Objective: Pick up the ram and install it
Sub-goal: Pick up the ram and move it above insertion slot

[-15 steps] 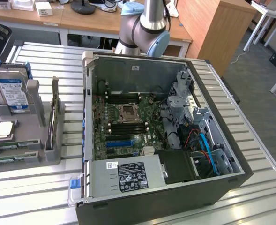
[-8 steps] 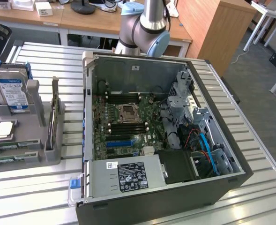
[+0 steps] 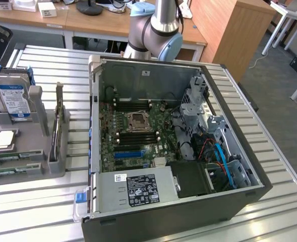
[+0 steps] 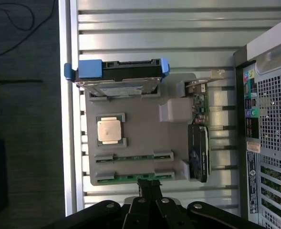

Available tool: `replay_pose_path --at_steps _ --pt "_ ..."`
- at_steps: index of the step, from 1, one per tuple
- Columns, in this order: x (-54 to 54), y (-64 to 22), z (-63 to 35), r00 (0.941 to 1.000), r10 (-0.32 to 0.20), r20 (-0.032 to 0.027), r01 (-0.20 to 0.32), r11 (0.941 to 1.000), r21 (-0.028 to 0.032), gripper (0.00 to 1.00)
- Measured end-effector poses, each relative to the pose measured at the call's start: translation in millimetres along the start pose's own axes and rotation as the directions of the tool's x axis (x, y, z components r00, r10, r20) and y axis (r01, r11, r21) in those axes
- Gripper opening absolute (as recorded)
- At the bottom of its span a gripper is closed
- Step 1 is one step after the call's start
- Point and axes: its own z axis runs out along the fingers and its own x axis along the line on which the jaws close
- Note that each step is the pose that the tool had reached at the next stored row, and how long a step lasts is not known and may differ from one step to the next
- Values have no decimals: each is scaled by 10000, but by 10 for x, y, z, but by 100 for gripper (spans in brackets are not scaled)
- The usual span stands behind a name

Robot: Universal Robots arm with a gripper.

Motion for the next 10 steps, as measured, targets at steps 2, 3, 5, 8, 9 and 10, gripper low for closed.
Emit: replay_pose_path --at_steps 2,3,5,8,9,10 --pt "0 0 1 9999 -158 -4 158 9999 1 11" --pt "0 -1 1 9997 -231 -6 231 9997 5 11" --pt "0 -1 1 9993 -364 -10 364 9993 20 11" --pt "3 -1 2 9985 -540 -19 540 9985 75 11" --pt "4 0 3 9983 -589 -20 590 9982 101 11" --pt "6 0 2 9980 -637 -25 637 9979 132 11"
